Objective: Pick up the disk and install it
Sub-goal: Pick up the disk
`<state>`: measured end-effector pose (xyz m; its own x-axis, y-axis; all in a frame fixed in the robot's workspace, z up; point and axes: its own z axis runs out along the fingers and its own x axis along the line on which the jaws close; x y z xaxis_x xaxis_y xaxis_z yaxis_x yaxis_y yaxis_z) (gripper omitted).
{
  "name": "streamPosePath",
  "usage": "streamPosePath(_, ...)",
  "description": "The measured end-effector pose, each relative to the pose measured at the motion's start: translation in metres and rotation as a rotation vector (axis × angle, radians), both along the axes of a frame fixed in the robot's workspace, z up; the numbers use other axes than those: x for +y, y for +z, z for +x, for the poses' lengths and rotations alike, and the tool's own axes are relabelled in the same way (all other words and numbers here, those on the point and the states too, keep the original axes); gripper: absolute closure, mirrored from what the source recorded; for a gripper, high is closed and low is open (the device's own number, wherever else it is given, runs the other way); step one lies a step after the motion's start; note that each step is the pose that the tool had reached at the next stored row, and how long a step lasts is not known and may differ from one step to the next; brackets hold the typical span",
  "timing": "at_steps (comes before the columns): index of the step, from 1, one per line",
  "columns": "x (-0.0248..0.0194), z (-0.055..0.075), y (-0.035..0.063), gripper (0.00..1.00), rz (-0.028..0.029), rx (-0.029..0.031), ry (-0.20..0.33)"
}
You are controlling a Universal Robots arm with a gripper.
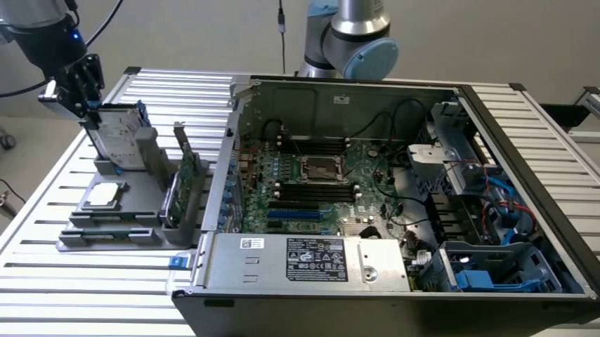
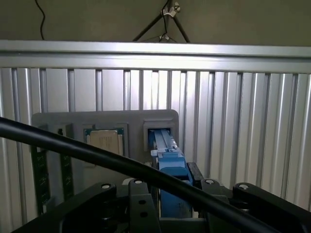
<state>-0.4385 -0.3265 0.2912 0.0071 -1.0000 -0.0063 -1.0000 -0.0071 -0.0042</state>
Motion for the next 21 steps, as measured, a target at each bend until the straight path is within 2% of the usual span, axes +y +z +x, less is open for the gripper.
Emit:
streamPosePath(8,0.0003,0.0008,0.0,0.6,-0.0085,0.0001,-0.009)
streamPosePath(10,0.0004,0.0008,0.0,0.6,-0.0087,0.0,-0.01)
streamPosePath(11,0.0004,0.0009,0.0,0.67,-0.0088,0.0,-0.01)
streamPosePath(21,0.0004,0.0009,0.0,0.67,-0.0088,0.0001,-0.011)
